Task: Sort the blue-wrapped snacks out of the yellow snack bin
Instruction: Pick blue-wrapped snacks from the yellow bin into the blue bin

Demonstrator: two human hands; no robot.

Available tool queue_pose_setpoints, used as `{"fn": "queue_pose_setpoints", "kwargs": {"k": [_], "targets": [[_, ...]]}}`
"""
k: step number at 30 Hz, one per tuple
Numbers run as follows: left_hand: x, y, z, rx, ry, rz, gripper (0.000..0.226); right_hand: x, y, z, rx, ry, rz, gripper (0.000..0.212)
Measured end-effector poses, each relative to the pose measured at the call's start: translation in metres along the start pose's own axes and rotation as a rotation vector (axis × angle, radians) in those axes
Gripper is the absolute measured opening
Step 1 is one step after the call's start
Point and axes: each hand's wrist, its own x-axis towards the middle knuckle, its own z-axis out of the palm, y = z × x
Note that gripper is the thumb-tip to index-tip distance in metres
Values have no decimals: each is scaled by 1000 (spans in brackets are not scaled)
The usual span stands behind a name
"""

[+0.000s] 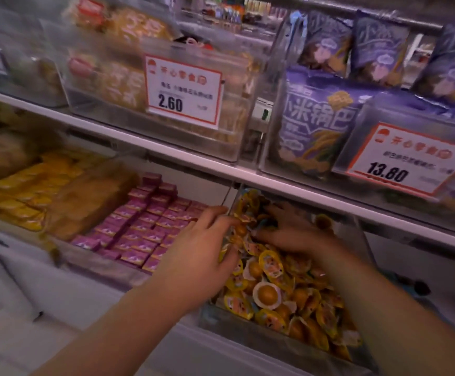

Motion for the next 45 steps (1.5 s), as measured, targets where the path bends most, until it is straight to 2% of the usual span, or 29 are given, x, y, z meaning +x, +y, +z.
{"fn": "queue_pose_setpoints", "kwargs": {"k": [2,5,10,12,14,18,22,24,31,35,38,41,45], "targets": [[3,2,-1,-23,14,10,44,10,-5,12,-42,-30,38,100],[5,6,0,-14,21,12,44,15,-3,13,-27,11,12,100],[2,6,0,-27,12,26,40,16,9,-4,-64,-44,-148,67],[1,4,-1,-23,19,24,40,16,4,-2,-112,-87,-175,80],[0,3,-1,-5,19,23,40,15,0,3,-173,-53,-163,91],[-2,3,2,4,18,31,39,13,-2,9,-128,13,-121,85],[-1,6,2,-10,50,25,35,11,6,10,37,111,-95,45],[1,9,1,-32,84,30,31,9,12,4,135,148,-98,33],[6,30,9,-101,183,137,25,-46,19,-29,549,121,-208,31],[9,40,27,-191,107,134,33,-81,16,-33,597,88,-282,21],[11,39,44,-135,-45,109,55,-101,19,-15,592,20,-265,34],[12,34,54,14,-179,165,61,-117,21,-1,526,117,-262,56],[17,28,51,-39,-153,165,52,-129,31,1,365,259,-198,42]]}}
